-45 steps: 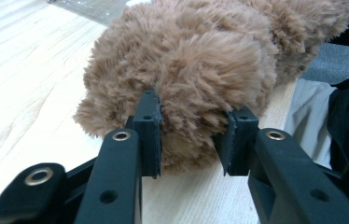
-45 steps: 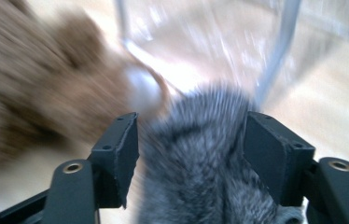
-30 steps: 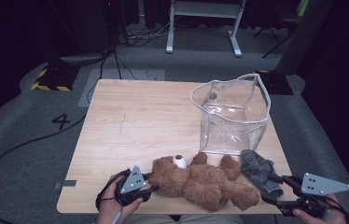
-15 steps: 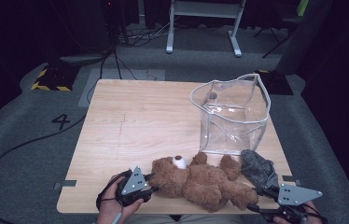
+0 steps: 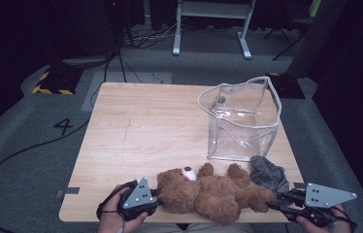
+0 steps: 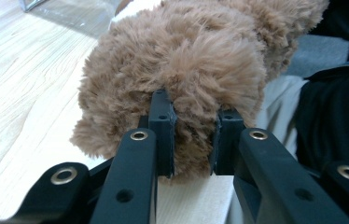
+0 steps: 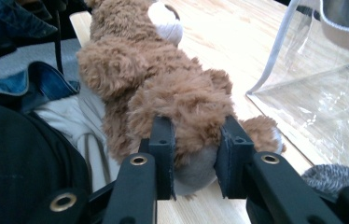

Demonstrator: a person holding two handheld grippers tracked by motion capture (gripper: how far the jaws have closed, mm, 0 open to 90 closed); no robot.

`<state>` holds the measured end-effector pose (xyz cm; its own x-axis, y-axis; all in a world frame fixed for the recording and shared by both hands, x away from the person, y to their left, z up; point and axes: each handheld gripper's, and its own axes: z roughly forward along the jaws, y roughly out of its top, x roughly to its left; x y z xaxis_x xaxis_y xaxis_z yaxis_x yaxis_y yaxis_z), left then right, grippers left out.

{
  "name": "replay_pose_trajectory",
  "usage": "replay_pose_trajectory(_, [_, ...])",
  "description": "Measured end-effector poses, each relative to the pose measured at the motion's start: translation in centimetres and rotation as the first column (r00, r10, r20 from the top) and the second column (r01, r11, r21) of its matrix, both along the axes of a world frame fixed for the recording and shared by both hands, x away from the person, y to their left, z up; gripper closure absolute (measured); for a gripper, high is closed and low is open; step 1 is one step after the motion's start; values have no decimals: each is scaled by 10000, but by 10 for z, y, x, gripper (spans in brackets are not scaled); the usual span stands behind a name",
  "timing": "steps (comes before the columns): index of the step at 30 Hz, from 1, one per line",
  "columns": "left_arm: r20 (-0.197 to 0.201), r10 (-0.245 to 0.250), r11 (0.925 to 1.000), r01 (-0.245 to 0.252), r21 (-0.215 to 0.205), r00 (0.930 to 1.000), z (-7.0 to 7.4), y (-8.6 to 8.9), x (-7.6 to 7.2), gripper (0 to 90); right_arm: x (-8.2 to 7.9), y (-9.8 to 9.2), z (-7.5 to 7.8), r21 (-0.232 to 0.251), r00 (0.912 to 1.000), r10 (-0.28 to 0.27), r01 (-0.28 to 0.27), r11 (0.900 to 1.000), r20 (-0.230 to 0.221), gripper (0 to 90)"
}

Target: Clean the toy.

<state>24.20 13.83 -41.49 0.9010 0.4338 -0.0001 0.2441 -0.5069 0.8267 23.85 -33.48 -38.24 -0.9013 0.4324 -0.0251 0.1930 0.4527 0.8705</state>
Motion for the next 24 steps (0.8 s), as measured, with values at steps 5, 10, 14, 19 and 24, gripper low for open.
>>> replay_pose_trajectory(5, [-625,226,9993,-245,-289,9978,-4,4,11,750,14,-1,5,369,9997,-108,115,9993,-199,713])
replay_pose_trajectory(10, [-1023,840,9962,-859,-142,9912,-18,5,28,753,34,3,-4,544,9979,-413,440,9975,-498,715])
replay_pose_trajectory(14, [-1091,1053,9929,-1105,-434,9884,-22,8,38,753,53,2,-10,447,9953,-803,827,9956,-534,721])
replay_pose_trajectory(19, [-1074,1411,9868,-1486,-648,9842,-23,7,48,754,74,4,-19,335,9914,-1148,1171,9926,-628,731])
replay_pose_trajectory(24, [-462,1782,9801,-1814,-802,9829,-22,6,52,651,90,4,-27,319,9866,-1430,1459,9888,-782,741])
